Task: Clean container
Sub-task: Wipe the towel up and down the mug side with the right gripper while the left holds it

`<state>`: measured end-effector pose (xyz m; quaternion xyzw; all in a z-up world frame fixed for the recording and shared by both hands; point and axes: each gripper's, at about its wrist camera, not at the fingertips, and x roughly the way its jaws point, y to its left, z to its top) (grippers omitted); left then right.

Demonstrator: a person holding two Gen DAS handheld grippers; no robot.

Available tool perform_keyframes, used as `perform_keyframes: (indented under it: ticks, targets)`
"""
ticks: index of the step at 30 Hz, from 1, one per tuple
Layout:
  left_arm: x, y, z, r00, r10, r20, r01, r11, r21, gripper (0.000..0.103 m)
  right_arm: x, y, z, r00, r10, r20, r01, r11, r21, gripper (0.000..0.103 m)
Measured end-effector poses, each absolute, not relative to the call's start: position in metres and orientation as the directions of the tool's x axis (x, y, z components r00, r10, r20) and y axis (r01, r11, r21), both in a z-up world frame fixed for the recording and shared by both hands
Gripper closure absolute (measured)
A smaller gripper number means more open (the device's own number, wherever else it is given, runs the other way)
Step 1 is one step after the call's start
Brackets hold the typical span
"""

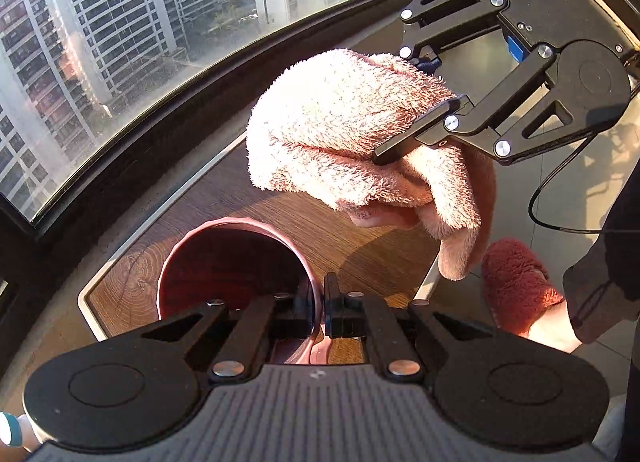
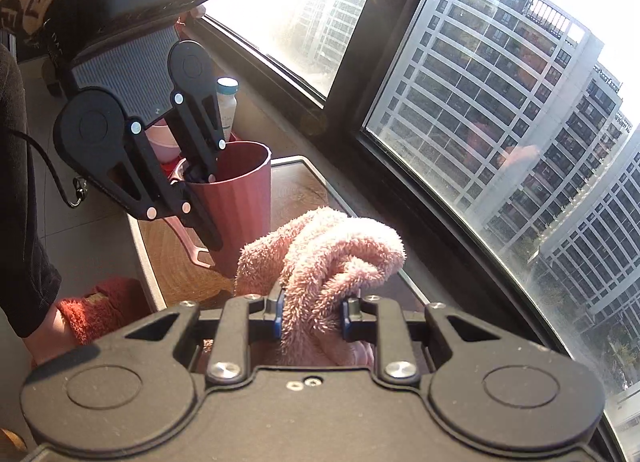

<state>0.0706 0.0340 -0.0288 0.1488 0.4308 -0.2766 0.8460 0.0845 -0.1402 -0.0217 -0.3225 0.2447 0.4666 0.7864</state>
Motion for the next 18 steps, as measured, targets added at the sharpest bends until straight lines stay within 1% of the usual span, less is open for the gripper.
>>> perform_keyframes:
  ticks: [2,5,7,11,16,18]
  targets:
    - [0.072,0.037,-0.028,0.472,-0.369,-0.801,0.550,0.833,-0.060,0.098,0.081,-0.140,-0.012,0.441,0.607,-0.661,-0.894,0.362,-0.264,0.080]
    - [0.072,0.036,-0.034,0.466,-0.386,-0.796,0.508,0.853,-0.117,0.098,0.073,-0.134,-0.006,0.432,0.634,-0.641,-0.900,0.347,-0.263,0.080]
    - [0.071,0.035,-0.035,0.458,-0.409,-0.789,0.501,0.852,-0.151,0.098,0.068,-0.129,-0.009,0.428,0.633,-0.644,-0.903,0.328,-0.277,0.080]
    - [0.069,0.030,-0.028,0.466,-0.440,-0.768,0.513,0.841,-0.170,0.098,0.064,-0.120,-0.021,0.424,0.611,-0.668,-0.905,0.307,-0.294,0.080]
    - [0.069,0.036,-0.025,0.474,-0.462,-0.750,0.497,0.843,-0.205,0.098,0.069,-0.122,-0.023,0.430,0.597,-0.677,-0.901,0.324,-0.287,0.080]
    - [0.069,0.040,-0.022,0.476,-0.468,-0.745,0.494,0.843,-0.214,0.098,0.070,-0.123,-0.031,0.439,0.569,-0.696,-0.897,0.320,-0.304,0.080]
